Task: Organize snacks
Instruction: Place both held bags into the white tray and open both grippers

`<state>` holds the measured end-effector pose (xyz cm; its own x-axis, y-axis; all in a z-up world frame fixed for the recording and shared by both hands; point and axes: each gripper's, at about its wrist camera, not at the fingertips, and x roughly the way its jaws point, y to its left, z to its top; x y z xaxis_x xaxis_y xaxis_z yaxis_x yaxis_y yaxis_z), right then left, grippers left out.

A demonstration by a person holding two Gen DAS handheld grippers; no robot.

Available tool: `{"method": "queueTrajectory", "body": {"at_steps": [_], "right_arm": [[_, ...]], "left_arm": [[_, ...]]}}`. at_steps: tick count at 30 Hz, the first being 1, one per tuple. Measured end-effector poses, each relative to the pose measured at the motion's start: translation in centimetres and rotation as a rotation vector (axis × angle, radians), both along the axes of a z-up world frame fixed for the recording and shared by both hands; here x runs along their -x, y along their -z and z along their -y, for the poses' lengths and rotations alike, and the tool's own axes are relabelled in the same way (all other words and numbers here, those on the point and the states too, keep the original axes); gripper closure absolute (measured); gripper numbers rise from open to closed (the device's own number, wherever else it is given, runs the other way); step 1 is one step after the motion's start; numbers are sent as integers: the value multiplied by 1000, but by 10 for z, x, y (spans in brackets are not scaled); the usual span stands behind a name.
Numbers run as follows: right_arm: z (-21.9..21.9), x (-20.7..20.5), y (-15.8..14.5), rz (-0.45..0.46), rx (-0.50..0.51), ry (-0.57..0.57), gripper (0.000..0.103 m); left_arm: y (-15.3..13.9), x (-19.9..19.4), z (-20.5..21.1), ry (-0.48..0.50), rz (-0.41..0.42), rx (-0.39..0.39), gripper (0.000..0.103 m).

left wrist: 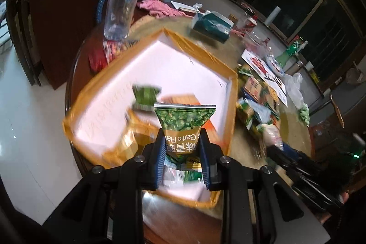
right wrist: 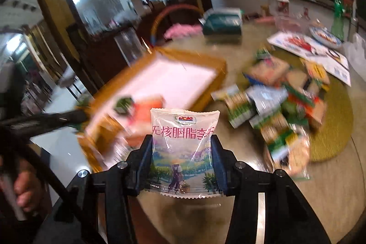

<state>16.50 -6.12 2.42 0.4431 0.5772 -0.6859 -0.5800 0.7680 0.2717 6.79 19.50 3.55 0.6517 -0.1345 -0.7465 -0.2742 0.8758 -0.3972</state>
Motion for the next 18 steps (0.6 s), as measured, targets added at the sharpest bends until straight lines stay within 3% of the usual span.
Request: {"method": "queueTrajectory", "body": {"at_steps": [6,13,18], "right_arm": [[-48,-30,-14,18,-25,-44,55],[-101,-78,27,-32,78,-20,55],[-124,-89,48,-24,175,-15,53]], "left_arm": [[-5,-59,-30,12,-17,1,74],[29,-126,-52,3,-119,-23,74],[61,-153,-60,14,-187,-9,74]]}}
